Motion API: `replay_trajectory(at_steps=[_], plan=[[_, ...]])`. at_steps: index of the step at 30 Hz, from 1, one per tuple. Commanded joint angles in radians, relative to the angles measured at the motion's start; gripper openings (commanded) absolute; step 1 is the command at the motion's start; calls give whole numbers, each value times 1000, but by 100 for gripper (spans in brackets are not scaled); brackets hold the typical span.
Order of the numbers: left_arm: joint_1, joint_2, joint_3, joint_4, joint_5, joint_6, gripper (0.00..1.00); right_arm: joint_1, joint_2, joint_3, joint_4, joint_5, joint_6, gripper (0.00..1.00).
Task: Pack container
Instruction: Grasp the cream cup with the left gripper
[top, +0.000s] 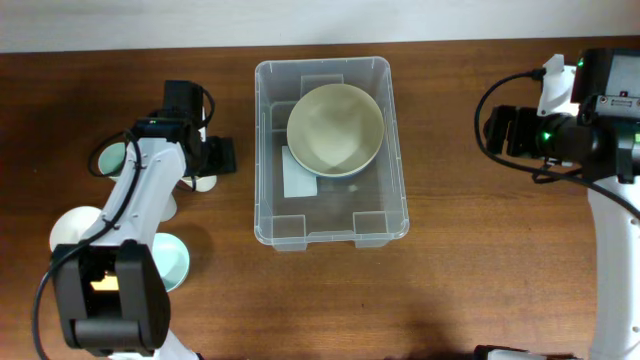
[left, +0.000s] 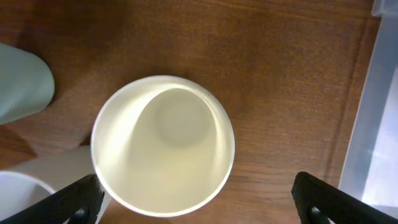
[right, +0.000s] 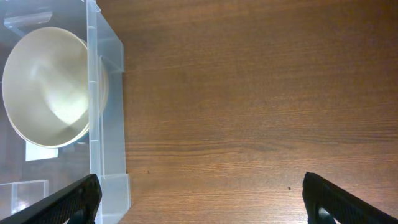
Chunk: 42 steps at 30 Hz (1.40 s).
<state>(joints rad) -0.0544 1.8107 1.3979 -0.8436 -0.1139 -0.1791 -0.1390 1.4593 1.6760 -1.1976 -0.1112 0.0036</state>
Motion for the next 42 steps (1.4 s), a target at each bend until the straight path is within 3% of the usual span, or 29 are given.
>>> replay_trajectory(at_steps=[1, 14, 18, 22, 26, 32, 34, 42], plan=[[-5, 13, 17, 17, -14, 26, 99, -7, 8, -4, 0, -12, 8, 99], [-11, 129, 17, 68, 23, 54, 95, -7, 8, -4, -15, -11, 8, 99], [-11, 130, 19, 87, 23, 54, 74, -7, 8, -4, -23, -9, 8, 95], [-11, 130, 32, 88, 23, 54, 28, -7, 8, -4, -29, -9, 8, 94], [-11, 130, 58, 87, 23, 54, 1, -7, 8, -4, -29, -9, 8, 92], [-21, 126, 162, 2, 19, 54, 1, -13, 7, -4, -29, 30, 20, 82], [-46, 109, 253, -89, 19, 54, 0, -59, 7, -4, -29, 47, 93, 80], [-216, 23, 554, -358, 19, 54, 0, -219, 7, -4, -82, 29, 137, 78]])
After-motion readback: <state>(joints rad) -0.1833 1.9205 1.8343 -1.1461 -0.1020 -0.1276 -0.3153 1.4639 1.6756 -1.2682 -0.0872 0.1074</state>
